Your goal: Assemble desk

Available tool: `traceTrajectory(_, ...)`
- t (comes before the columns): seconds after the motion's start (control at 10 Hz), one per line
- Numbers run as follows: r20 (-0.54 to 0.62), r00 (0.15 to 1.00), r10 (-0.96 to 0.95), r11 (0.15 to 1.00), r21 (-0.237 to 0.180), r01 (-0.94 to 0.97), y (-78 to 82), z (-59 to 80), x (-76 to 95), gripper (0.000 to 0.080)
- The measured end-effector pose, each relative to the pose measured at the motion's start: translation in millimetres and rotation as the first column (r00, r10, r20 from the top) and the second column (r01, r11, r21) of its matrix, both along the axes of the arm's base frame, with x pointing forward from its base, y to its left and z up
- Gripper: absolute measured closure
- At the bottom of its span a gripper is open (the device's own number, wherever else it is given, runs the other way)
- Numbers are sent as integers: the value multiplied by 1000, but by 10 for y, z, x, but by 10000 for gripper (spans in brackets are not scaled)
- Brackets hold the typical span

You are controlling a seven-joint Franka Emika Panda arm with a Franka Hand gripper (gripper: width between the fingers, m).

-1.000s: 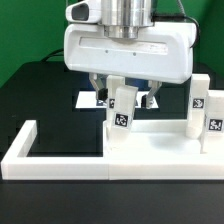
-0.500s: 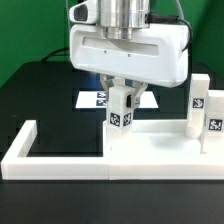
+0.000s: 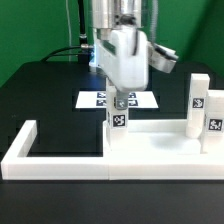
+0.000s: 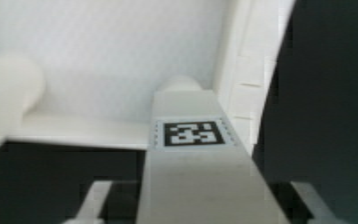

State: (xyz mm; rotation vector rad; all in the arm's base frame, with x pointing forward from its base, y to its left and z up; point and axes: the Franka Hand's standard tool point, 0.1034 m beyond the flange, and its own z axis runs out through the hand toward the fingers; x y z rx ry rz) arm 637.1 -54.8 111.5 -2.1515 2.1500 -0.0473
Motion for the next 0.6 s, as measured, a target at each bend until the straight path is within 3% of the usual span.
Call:
traceTrajectory(0.2, -4, 976, -216, 973, 82, 216, -5, -5, 0, 508)
traceTrajectory(0.3, -4, 966, -257, 963, 85, 256, -3, -7, 6, 398)
traceTrajectory(0.4, -5, 965, -262, 961, 85, 261, 7, -8, 7, 398)
traceTrajectory(0.5, 15, 986, -167, 984, 60, 166, 15, -5, 25, 213)
traceTrajectory(0.6, 53, 999, -13, 1000, 8, 12, 92, 0, 78, 213)
